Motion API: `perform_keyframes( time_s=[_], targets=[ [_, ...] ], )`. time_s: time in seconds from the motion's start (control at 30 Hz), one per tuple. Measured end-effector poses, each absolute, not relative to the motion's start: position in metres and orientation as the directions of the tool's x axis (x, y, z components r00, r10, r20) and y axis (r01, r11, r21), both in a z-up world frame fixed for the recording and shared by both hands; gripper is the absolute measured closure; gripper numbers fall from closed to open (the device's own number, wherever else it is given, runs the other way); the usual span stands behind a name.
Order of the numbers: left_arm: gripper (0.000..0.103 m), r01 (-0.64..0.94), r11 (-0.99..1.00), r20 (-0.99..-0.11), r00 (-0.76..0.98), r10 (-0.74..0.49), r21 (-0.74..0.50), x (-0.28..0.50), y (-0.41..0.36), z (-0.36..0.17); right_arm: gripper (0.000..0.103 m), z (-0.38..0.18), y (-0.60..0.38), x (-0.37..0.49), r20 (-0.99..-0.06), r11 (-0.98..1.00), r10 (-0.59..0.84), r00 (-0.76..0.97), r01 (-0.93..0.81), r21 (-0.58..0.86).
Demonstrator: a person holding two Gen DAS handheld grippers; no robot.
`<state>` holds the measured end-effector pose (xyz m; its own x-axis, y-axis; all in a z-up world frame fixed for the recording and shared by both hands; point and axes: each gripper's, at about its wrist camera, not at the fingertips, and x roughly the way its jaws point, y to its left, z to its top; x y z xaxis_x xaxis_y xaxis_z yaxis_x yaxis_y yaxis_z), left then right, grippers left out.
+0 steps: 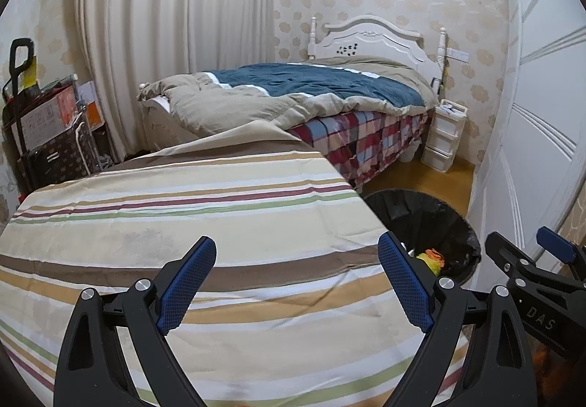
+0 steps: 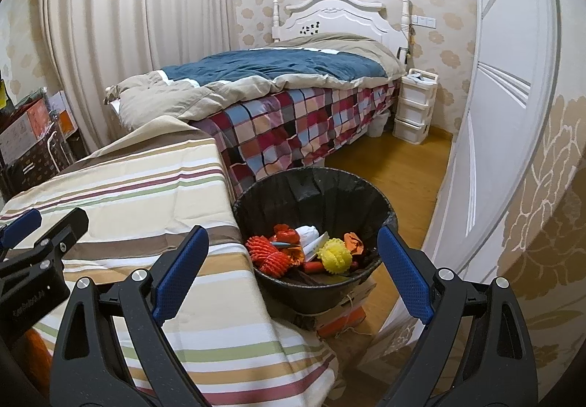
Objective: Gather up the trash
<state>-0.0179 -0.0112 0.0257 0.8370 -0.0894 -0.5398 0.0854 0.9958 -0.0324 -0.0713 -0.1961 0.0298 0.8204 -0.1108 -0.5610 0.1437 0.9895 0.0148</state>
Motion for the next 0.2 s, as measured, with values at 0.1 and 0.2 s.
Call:
perform_keyframes(
  time_s=[0.1,0.2],
  targets=[
    [0.014,0.055,0.998,-0.55,0.833,-0.063,-0.031,-0.014,0.001,0.025,0.012,0.025,-0.187,-0.066,-0.572,0.992,-0.098,0.814,0.126,0.011],
    [0.014,0.005,1.0,-0.548,0.836,-0.009,-0.008,-0.01,0.02,0.023,0.012,0.022,-0.174,-0.057,-0.59,0.996,-0.076,0.804,0.094,-0.001]
  ],
)
